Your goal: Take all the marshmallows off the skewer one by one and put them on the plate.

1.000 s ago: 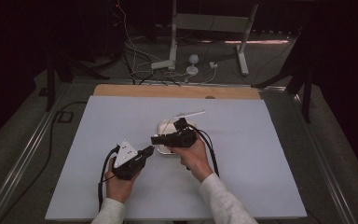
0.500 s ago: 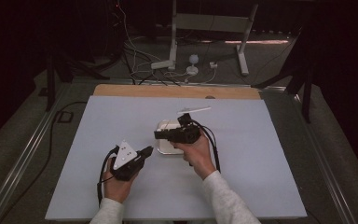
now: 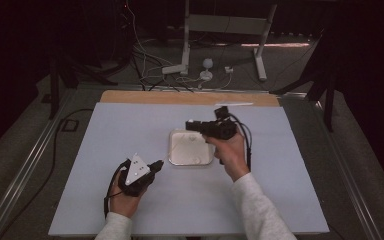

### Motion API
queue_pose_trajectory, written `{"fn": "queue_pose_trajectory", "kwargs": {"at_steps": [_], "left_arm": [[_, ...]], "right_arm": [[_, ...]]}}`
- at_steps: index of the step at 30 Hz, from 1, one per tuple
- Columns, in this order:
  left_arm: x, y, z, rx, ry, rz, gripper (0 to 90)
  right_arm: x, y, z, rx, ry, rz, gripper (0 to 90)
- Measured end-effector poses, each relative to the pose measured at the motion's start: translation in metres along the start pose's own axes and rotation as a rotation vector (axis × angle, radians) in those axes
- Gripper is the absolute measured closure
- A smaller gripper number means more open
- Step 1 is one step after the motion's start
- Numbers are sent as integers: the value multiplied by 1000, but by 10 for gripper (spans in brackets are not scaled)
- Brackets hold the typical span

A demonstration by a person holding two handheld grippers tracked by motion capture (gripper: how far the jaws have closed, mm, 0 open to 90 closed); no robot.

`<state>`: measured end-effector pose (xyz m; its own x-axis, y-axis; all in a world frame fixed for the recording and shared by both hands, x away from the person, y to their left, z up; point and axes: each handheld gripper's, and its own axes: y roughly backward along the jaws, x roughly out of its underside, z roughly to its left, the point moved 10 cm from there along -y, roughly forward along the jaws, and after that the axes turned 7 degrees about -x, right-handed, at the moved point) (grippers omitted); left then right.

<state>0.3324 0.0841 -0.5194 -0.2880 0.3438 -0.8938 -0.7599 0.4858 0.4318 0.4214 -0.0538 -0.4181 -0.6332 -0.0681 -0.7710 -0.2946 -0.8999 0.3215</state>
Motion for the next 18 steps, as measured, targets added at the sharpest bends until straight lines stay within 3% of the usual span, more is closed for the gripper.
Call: {"fn": "queue_pose_trajectory", "kwargs": {"at_steps": [3, 6, 11, 18], "left_arm": [[-4, 3, 8, 2, 62, -29, 900], [-6, 3, 9, -5, 80, -36, 900], [-6, 2, 9, -7, 92, -36, 900], [-6, 3, 13, -3, 123, -49, 898]], "right_arm": [[-9, 19, -4, 48, 47, 7, 800], [-5, 25, -7, 94, 91, 42, 794], [5, 21, -16, 120, 91, 67, 788], [21, 13, -36, 193, 119, 108, 776]]}}
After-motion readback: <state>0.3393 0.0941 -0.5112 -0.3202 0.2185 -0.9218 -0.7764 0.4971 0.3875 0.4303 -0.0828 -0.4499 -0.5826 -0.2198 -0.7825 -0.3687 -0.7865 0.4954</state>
